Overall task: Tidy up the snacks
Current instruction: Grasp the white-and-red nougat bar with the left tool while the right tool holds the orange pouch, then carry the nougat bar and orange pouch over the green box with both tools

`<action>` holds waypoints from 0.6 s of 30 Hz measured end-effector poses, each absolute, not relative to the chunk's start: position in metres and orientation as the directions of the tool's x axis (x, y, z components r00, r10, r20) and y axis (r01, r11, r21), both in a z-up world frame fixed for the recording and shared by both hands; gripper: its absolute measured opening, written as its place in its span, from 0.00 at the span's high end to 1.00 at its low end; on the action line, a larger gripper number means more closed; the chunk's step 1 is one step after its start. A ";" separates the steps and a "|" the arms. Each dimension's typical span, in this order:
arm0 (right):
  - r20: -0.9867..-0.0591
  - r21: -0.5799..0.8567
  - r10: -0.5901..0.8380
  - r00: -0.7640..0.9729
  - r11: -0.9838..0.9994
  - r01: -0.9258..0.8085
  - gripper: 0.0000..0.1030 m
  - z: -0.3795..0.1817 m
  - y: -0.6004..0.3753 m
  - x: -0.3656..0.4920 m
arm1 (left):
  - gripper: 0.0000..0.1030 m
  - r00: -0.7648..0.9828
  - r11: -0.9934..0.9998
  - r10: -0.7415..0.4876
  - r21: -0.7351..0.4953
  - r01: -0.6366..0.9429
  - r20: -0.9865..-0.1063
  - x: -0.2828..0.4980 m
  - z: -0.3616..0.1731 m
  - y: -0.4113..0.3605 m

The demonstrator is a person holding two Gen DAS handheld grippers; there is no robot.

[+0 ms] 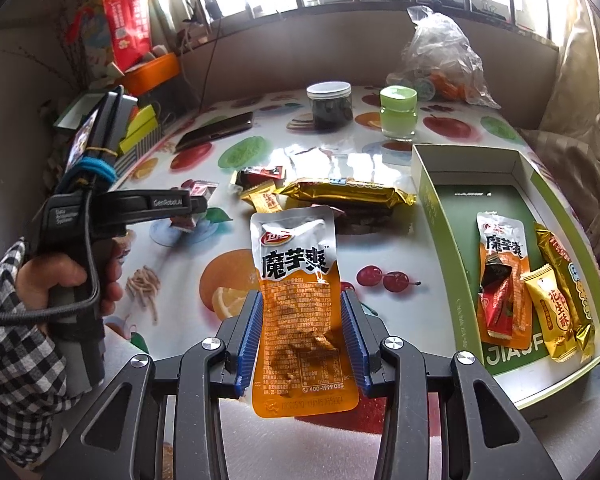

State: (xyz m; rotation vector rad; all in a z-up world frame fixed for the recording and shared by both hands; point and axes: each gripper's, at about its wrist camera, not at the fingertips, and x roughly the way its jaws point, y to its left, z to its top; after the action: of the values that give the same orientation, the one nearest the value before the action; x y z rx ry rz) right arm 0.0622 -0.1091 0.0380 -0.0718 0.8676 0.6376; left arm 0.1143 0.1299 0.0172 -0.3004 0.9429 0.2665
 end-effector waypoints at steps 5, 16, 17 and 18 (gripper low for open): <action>-0.717 0.190 0.492 0.494 0.819 -0.541 0.63 0.045 -0.112 0.059 | 0.80 0.580 0.933 0.097 -0.128 -0.335 -0.809 0.106 0.027 0.124; -0.697 0.188 0.483 0.530 0.836 -0.515 0.63 0.056 -0.125 0.056 | 0.80 0.612 0.953 0.083 -0.117 -0.280 -0.787 0.095 0.043 0.102; -0.696 0.187 0.481 0.533 0.838 -0.512 0.63 0.057 -0.126 0.055 | 0.80 0.613 0.954 0.079 -0.119 -0.275 -0.786 0.095 0.044 0.101; -0.694 0.187 0.479 0.537 0.840 -0.509 0.63 0.058 -0.128 0.054 | 0.80 0.619 0.957 0.075 -0.119 -0.266 -0.782 0.095 0.046 0.098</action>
State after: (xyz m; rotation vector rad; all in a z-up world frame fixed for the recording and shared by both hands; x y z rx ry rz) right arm 0.0542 -0.1275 0.0582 -0.0395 0.8135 0.5881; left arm 0.0952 0.0979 0.0455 -0.2323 0.8843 0.1979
